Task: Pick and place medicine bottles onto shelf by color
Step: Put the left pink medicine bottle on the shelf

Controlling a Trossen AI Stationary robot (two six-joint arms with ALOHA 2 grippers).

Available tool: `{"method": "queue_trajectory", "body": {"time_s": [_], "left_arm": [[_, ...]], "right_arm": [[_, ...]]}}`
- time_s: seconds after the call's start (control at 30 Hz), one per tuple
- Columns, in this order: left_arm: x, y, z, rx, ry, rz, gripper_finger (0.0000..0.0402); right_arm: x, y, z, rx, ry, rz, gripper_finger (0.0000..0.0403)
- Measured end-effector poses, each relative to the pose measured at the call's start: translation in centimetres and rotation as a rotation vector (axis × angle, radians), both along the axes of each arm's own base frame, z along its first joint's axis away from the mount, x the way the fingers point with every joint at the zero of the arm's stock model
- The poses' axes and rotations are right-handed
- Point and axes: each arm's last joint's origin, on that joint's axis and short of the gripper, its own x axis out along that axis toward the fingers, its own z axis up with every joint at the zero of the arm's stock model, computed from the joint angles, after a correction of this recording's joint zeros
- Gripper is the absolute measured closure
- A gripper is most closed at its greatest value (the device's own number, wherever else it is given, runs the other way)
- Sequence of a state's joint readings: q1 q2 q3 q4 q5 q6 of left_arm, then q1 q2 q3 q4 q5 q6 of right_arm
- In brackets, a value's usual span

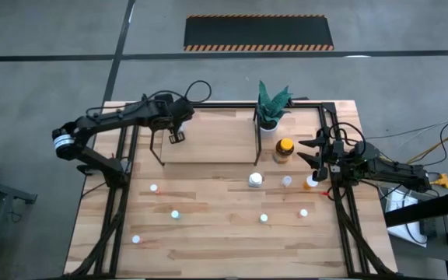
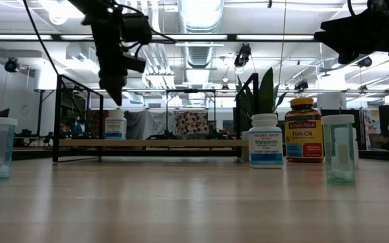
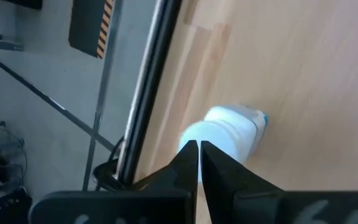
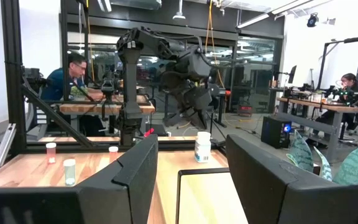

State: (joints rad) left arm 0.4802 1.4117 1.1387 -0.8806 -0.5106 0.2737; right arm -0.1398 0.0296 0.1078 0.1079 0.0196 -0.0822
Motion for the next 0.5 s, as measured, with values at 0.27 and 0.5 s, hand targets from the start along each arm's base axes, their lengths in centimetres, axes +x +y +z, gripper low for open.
{"method": "queue_trajectory", "body": {"time_s": [0.27,0.5], "left_arm": [[2.4,-2.9,3.6,0.018,-0.182,-0.053,0.04],[4.7,-10.5,5.6,-0.166,-0.425,-0.144,0.04]], "right_arm": [[0.0,0.0,0.0,-0.009,0.001,-0.002,0.022],[0.0,0.0,0.0,-0.009,0.0,-0.002,0.022]]}}
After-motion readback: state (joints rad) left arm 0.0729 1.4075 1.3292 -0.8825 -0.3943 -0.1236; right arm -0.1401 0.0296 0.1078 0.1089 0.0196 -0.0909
